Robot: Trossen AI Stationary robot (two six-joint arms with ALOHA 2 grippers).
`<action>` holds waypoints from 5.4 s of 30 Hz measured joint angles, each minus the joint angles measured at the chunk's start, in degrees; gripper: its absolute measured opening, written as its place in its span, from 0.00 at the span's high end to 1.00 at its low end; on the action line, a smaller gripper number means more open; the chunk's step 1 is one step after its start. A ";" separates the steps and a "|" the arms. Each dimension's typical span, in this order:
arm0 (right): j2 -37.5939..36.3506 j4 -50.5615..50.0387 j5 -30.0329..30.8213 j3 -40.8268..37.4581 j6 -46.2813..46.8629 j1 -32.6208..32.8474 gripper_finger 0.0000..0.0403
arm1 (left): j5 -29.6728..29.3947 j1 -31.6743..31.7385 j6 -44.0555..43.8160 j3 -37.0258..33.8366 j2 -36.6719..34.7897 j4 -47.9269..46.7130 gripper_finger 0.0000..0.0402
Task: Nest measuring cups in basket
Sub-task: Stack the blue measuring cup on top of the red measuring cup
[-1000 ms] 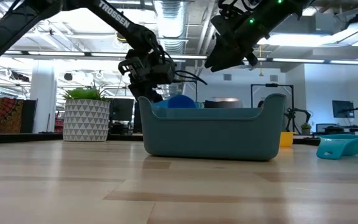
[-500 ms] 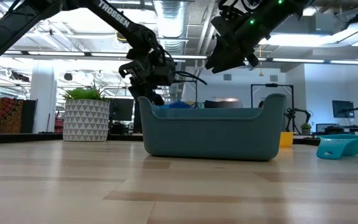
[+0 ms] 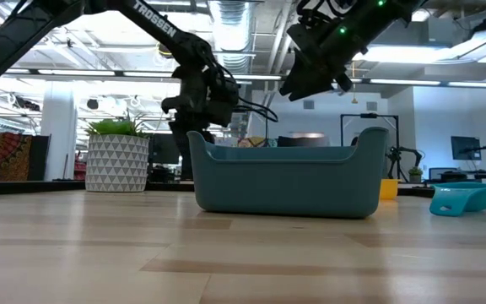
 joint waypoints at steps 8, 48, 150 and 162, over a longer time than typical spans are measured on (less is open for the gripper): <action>0.02 -4.44 0.07 0.00 0.01 -0.07 0.57 | 2.90 -0.80 -8.80 -0.43 -2.30 0.03 0.71; 0.01 -15.29 4.71 -0.02 2.08 3.74 0.73 | -17.50 -10.08 -20.62 -31.43 -20.19 47.05 0.99; 32.09 9.26 -27.24 12.13 -6.09 -24.36 0.97 | -9.86 -6.05 -16.84 -42.42 -23.31 58.46 0.99; 32.09 10.69 -36.89 12.15 -11.69 -23.68 0.98 | -9.83 -5.85 -16.46 -42.42 -23.31 64.30 0.99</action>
